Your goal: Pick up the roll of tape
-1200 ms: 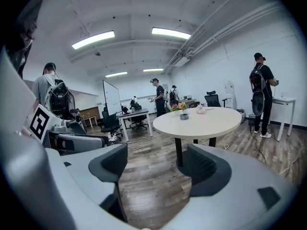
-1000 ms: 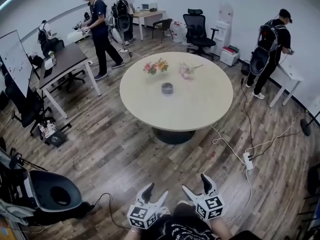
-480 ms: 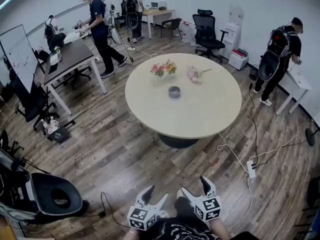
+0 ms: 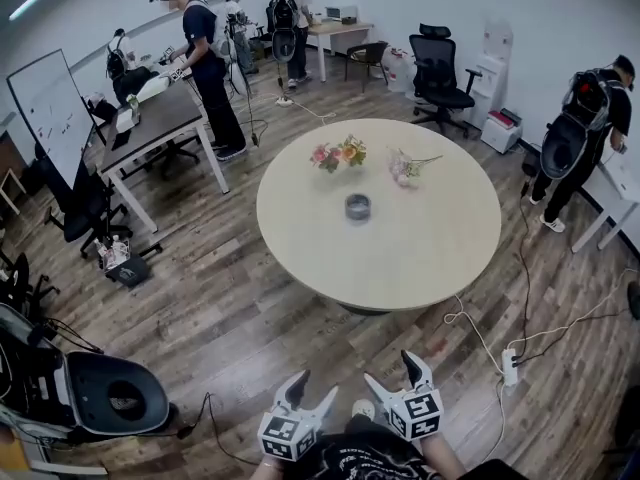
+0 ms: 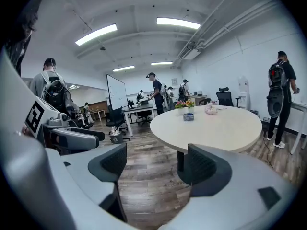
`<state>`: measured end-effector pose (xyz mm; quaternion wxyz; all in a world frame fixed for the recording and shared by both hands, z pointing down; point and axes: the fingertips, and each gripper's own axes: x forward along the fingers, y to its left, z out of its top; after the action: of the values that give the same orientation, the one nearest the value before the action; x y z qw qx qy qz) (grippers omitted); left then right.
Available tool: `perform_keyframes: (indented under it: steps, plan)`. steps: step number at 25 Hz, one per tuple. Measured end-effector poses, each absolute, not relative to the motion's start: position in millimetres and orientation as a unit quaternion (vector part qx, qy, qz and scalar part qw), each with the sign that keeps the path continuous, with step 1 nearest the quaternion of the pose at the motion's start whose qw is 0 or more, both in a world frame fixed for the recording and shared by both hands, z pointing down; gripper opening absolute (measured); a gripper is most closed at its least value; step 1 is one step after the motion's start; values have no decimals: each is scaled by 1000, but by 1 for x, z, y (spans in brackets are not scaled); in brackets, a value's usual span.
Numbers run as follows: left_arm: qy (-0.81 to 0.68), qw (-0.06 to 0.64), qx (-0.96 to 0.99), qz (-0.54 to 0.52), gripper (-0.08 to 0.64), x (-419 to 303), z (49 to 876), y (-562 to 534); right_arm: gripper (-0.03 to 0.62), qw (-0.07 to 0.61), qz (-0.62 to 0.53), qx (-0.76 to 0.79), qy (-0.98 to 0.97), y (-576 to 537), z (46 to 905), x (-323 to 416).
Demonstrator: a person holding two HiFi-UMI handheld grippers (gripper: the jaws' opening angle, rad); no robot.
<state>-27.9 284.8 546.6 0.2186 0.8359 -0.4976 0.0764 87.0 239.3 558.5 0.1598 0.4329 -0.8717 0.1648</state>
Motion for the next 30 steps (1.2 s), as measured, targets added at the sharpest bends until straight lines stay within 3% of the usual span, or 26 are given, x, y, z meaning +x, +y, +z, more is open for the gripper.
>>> perform_keyframes:
  steps: [14,30]
  plan:
    - [-543,228,806,65,293,28,554,209,380,171,162,392,-890,150,568,136]
    - [-523,228,818,78,293,34,564,139,371,176,172,402,-882,98,579,138]
